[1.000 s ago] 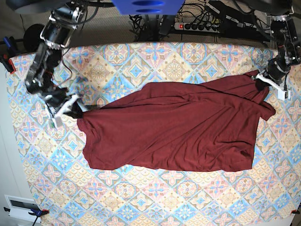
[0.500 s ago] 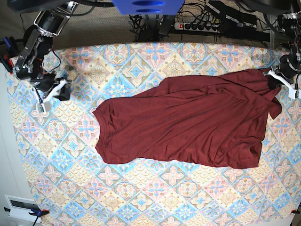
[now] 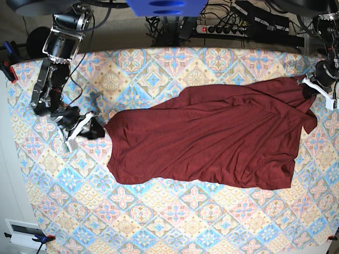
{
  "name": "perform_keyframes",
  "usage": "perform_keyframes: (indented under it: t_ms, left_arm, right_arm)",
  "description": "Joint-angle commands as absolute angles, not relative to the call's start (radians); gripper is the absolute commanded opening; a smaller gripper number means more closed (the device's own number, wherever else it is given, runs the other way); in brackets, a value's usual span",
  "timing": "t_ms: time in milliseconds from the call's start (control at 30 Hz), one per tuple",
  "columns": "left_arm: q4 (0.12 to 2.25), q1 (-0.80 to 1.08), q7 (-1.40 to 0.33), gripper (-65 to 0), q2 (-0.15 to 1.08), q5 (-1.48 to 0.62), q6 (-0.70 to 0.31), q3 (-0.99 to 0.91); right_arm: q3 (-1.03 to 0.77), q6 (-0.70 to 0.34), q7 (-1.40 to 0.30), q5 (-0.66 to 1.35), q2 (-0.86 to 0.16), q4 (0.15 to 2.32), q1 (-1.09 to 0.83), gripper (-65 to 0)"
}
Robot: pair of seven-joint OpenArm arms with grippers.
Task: Layout the t-shirt on the table in an organized manner, then fold the t-shirt properly
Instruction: 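Release and regrasp the shirt corner with the right gripper, then hold the maroon shirt's corners with both grippers, keeping it taut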
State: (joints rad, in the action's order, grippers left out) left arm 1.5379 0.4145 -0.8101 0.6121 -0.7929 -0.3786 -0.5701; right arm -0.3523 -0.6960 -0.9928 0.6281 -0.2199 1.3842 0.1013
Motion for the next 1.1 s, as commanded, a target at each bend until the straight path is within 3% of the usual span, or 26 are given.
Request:
perform_keyframes:
  t_ms: [0,900,1067]
  left_arm:
    - [1.552,0.412,-0.797,-65.0,0.621,-0.803,-0.384,-0.582]
    - [1.55,0.41,-0.796,-65.0,0.608,-0.805,-0.384,-0.581]
    - [1.55,0.41,-0.792,-65.0,0.607,-0.805,-0.384,-0.581]
  right_arm:
    - [-0.344,-0.698,-0.989,0.636,-0.232,1.379,0.104,-46.6]
    - [-0.226,-0.698,-0.915,0.634,-0.133,1.245,0.186,-46.9]
    - [-0.226,-0.698,-0.915,0.634,-0.133,1.254,0.186,-53.1]
